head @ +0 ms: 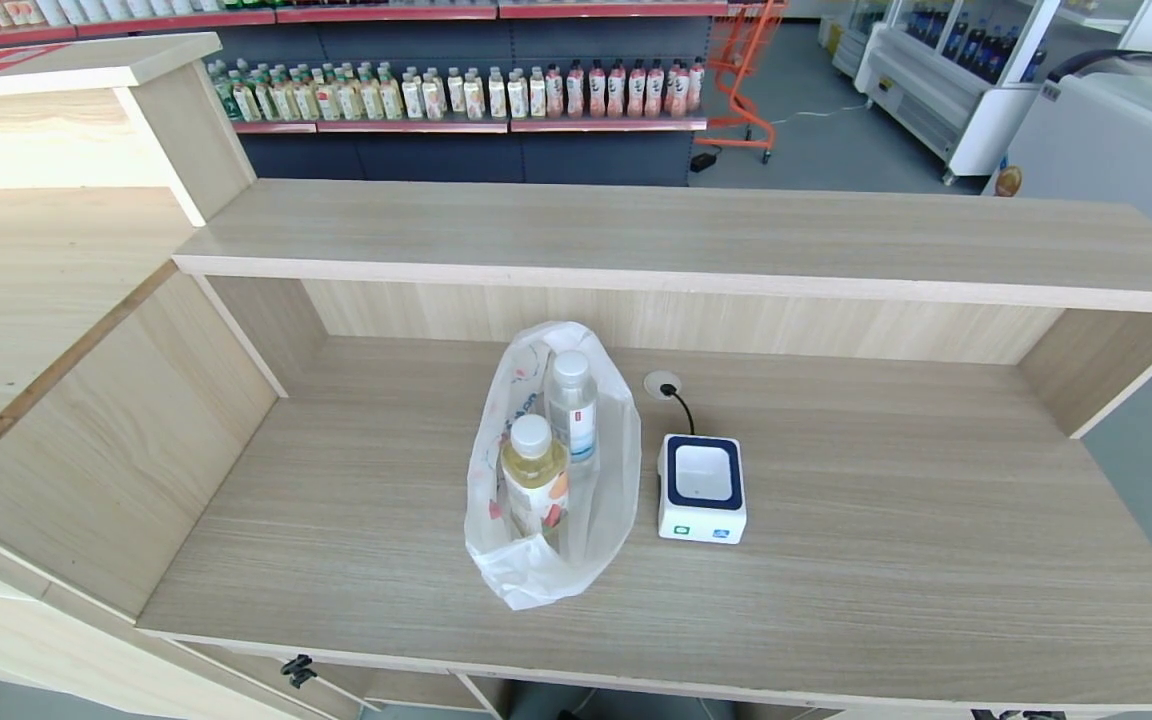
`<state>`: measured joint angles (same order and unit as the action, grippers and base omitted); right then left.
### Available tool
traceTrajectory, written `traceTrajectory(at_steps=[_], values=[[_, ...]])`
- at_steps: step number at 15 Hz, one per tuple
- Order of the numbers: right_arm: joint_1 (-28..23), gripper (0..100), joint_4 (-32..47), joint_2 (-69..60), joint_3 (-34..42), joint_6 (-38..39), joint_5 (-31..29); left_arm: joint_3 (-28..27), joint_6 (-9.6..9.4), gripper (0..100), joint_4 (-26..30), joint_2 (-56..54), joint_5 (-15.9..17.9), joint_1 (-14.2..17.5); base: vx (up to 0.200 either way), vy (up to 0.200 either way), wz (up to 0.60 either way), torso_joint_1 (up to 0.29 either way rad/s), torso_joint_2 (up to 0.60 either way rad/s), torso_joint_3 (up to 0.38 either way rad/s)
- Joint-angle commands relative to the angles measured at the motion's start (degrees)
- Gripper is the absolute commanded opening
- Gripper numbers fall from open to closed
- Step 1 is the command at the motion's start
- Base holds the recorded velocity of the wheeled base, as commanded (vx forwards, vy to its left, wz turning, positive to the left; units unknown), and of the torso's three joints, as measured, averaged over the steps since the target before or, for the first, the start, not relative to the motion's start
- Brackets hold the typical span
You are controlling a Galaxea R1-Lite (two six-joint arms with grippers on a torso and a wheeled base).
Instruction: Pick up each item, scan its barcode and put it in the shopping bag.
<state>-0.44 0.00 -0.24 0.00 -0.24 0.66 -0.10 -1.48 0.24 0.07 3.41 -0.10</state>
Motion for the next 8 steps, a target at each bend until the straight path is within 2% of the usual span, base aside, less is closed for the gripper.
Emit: traceTrajectory(at_steps=[1,5,8], values=[[0.0,0,0.0,0.2,0.0,0.0,0.0,0.0,-0.02,100,0.0,0.0,0.0,0.0,0.000,0.000,0.00,0.000,0.00,0.000],[0.0,0,0.0,0.2,0.0,0.0,0.0,0.0,-0.11,100,0.0,0.5,0.0,0.0,0.000,0.000,0.00,0.000,0.00,0.000],[0.0,0,0.0,0.2,0.0,0.0,0.0,0.0,-0.28,100,0.0,1.1,0.0,0.0,0.000,-0.200,0.00,0.005,0.00,0.004]])
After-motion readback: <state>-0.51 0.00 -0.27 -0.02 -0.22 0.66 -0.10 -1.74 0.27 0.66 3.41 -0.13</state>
